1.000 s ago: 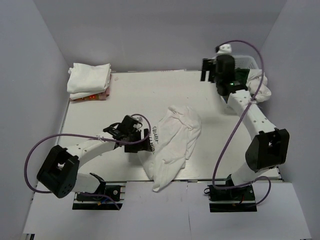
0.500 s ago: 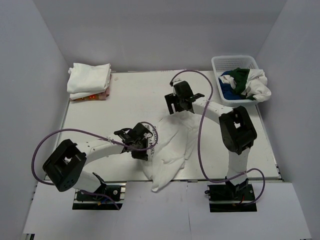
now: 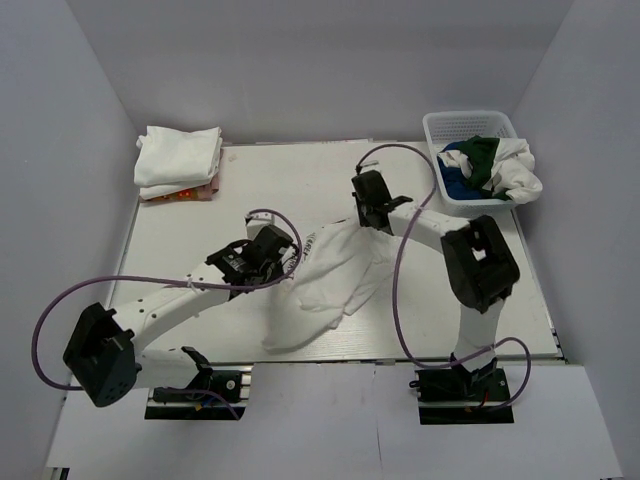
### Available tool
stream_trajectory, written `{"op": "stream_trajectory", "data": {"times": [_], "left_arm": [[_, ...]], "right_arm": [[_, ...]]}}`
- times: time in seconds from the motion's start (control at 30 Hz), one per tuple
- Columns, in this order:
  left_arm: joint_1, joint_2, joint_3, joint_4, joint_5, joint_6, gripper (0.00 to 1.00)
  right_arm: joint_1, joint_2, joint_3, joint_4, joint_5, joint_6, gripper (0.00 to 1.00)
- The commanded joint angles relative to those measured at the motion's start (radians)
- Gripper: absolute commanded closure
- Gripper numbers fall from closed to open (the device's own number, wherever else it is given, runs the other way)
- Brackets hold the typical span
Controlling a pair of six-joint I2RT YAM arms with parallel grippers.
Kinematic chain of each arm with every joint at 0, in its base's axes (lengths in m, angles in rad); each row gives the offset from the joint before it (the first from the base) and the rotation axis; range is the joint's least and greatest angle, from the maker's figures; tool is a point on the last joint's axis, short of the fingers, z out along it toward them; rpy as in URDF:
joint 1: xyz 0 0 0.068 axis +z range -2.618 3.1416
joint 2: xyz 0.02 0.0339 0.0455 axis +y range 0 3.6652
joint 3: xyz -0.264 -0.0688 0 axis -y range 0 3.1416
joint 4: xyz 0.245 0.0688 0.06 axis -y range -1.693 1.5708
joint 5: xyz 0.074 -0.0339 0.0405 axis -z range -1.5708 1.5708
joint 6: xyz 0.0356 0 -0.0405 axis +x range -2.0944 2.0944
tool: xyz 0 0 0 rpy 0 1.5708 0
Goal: Fold and stack the t-shirts
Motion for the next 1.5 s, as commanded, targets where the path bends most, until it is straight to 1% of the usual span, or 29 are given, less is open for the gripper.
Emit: {"op": "stream_trajectory", "data": {"times": [0.0,0.03,0.07,0.1,0.13,0.2,0.23,0.3,0.33,0.47,0.63,0.7,0.83,0.9,0.93,0.97,1.03,1.07,1.1,1.17,1.2,1.23,1.27,1.3,1.33,1.37,1.4,1.43,1.47], "left_arm": [[0.008,-0.044,0.135,-0.065,-0.267,-0.034,1.0],[0.008,-0.044,0.167,-0.103,-0.311,-0.051,1.0],[0.008,-0.044,0.237,-0.125,-0.415,-0.063,1.0],[-0.003,-0.044,0.274,-0.145,-0.463,-0.077,1.0],[-0.012,-0.058,0.337,-0.145,-0.52,-0.06,1.0],[-0.012,-0.098,0.382,-0.101,-0.531,-0.007,1.0],[-0.012,-0.119,0.405,-0.037,-0.552,0.062,1.0],[-0.012,-0.167,0.42,0.019,-0.552,0.119,1.0],[-0.012,-0.226,0.42,0.083,-0.552,0.188,1.0],[-0.012,-0.386,0.42,0.192,-0.543,0.306,1.0],[-0.003,-0.523,0.42,0.275,-0.493,0.392,1.0],[-0.003,-0.532,0.429,0.275,-0.493,0.401,1.0],[-0.003,-0.471,0.456,0.218,-0.505,0.401,1.0],[-0.003,-0.408,0.478,0.186,-0.552,0.401,1.0],[-0.003,-0.386,0.479,0.186,-0.552,0.386,1.0],[0.006,-0.363,0.479,0.186,-0.552,0.377,1.0],[0.006,-0.308,0.454,0.186,-0.552,0.359,1.0],[0.016,-0.232,0.443,0.159,-0.552,0.346,1.0],[0.016,-0.184,0.443,0.134,-0.571,0.284,1.0],[0.058,-0.082,0.428,0.094,-0.572,0.244,1.0],[0.078,0.028,0.428,0.083,-0.562,0.212,1.0],[0.103,0.089,0.417,0.083,-0.498,0.211,1.0],[0.158,0.153,0.434,0.073,-0.474,0.188,0.96],[0.187,0.219,0.452,0.062,-0.448,0.178,0.9],[0.215,0.355,0.522,0.041,-0.377,0.178,0.65],[0.259,0.421,0.572,0.015,-0.353,0.178,0.47],[0.276,0.484,0.625,-0.063,-0.344,0.178,0.28],[0.29,0.543,0.752,-0.113,-0.344,0.178,0.0],[0.302,0.636,0.812,-0.157,-0.344,0.167,0.0]], "right_arm": [[-0.005,-0.265,-0.065,0.124,0.135,-0.001,1.0],[-0.005,-0.342,-0.084,0.189,0.13,-0.039,1.0],[-0.002,-0.382,-0.119,0.204,0.125,-0.053,1.0],[-0.003,-0.42,-0.122,0.213,0.118,-0.061,1.0],[-0.005,-0.531,-0.137,0.219,0.118,-0.087,1.0],[-0.003,-0.604,-0.145,0.233,0.09,-0.116,1.0],[0.0,-0.714,-0.153,0.231,0.081,-0.134,1.0],[-0.003,-0.825,-0.174,0.251,0.061,-0.153,1.0],[-0.002,-0.889,-0.179,0.257,0.055,-0.167,1.0],[-0.003,-1.087,-0.174,0.271,0.078,-0.231,1.0],[-0.002,-1.196,-0.127,0.235,0.04,-0.262,1.0],[-0.003,-1.2,-0.108,0.221,0.044,-0.26,1.0],[-0.003,-1.158,-0.091,0.179,0.162,-0.221,1.0],[-0.008,-1.079,-0.076,0.138,0.246,-0.185,1.0],[-0.005,-1.079,-0.078,0.109,0.295,-0.156,1.0],[-0.008,-1.015,-0.082,0.095,0.321,-0.117,1.0],[-0.02,-0.964,-0.107,0.058,0.355,-0.086,1.0],[-0.029,-0.882,-0.116,0.046,0.354,-0.052,1.0],[-0.06,-0.85,-0.128,0.02,0.349,-0.003,1.0],[-0.101,-0.759,-0.175,0.0,0.255,0.057,1.0],[-0.12,-0.694,-0.192,0.009,0.221,0.089,1.0],[-0.147,-0.619,-0.209,0.009,0.131,0.106,1.0],[-0.179,-0.579,-0.202,0.009,0.072,0.118,1.0],[-0.193,-0.46,-0.193,-0.02,0.04,0.132,1.0],[-0.224,-0.422,-0.127,-0.037,0.032,0.134,0.85],[-0.227,-0.392,-0.095,-0.063,0.029,0.137,0.66],[-0.233,-0.312,-0.064,-0.136,0.027,0.126,0.46],[-0.241,-0.296,-0.006,-0.164,0.032,0.126,0.27],[-0.243,-0.28,0.039,-0.19,0.036,0.129,0.1]]}}
